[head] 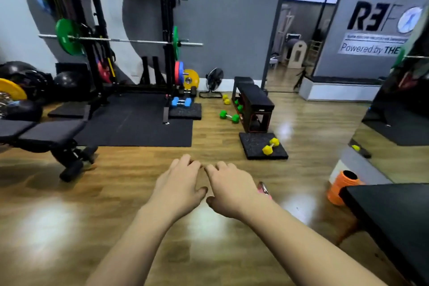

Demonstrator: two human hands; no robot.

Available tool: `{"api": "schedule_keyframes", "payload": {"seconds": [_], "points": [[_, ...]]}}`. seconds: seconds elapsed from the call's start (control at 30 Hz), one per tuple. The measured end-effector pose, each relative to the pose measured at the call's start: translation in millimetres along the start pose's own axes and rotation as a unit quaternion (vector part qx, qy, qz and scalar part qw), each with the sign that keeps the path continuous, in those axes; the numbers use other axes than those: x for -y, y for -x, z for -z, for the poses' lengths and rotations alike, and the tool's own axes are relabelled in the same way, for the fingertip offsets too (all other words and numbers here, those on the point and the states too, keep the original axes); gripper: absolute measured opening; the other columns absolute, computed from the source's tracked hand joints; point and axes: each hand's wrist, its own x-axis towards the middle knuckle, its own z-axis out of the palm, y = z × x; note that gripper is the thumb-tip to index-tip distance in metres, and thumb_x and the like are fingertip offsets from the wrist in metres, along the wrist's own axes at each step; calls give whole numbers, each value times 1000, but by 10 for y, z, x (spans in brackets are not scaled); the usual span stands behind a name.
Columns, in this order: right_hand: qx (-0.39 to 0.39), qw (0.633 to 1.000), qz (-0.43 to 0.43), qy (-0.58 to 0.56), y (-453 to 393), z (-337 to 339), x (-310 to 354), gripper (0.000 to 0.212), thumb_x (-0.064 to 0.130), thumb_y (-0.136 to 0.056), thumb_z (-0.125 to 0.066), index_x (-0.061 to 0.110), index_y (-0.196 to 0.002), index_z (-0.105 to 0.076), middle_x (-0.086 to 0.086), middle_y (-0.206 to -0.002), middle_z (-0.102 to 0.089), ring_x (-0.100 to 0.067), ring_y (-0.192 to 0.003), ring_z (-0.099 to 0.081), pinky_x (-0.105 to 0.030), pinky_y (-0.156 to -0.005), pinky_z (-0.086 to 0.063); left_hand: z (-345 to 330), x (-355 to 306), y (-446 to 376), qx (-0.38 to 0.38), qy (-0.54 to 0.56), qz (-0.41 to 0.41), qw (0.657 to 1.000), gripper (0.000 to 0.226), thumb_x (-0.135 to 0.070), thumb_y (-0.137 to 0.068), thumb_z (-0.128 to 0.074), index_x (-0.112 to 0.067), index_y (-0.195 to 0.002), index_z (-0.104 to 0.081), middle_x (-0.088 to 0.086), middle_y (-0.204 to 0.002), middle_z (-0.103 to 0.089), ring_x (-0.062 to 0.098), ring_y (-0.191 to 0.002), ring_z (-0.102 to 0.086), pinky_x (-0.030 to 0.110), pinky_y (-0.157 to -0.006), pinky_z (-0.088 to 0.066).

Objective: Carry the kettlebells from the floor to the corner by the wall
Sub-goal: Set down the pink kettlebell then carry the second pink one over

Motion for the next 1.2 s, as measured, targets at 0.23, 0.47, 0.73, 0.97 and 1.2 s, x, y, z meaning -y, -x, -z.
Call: {"api": "schedule_keyframes", "payload": {"seconds": [0.23, 0.47, 0.73, 0.97, 1.2], "points": [[1, 999, -42, -9, -1353, -241, -1167, 49, 37, -83, -63, 18, -122, -40, -7, -119, -49, -30, -109, -48, -37, -72, -42, -663, 70, -1746, 3, 9, -41, 999, 48, -48, -77, -61, -31, -119, -47, -10, -110, -40, 13, -104, -41, 30, -66, -45], [-9, 999, -45, -7, -2865, -426, -2016, 53, 38, -84, -61, 19, -128, -39, -6, -120, -49, -28, -110, -48, -34, -66, -35, -1117, 384, -3392, -1, 1, -53, 999, 44, -45, -77, -62, -28, -115, -47, -8, -114, -42, 14, -104, -40, 32, -69, -47], [-25, 991, -134, -12, -4568, -787, -2994, 59, 39, -84, -63, 19, -133, -36, -6, -123, -48, -28, -112, -48, -38, -71, -43, -1782, 816, -5484, 31, -6, -140, 990, 49, -43, -78, -64, -27, -120, -45, -6, -121, -41, 16, -108, -40, 36, -73, -49], [-43, 963, -262, -33, -5559, -907, -4059, 48, 36, -84, -60, 17, -124, -40, -6, -121, -48, -28, -111, -48, -36, -68, -39, -2326, 599, -7179, 64, 9, -270, 961, 49, -39, -77, -64, -25, -121, -46, -5, -119, -43, 19, -106, -42, 39, -75, -50], [-30, 926, -374, -31, -5821, -1332, -5198, 50, 35, -84, -62, 16, -125, -40, -7, -122, -48, -29, -111, -47, -36, -70, -40, -3230, -64, -8211, 106, 41, -369, 922, 45, -33, -76, -58, -24, -119, -48, -6, -118, -44, 18, -103, -44, 40, -72, -50]]}}
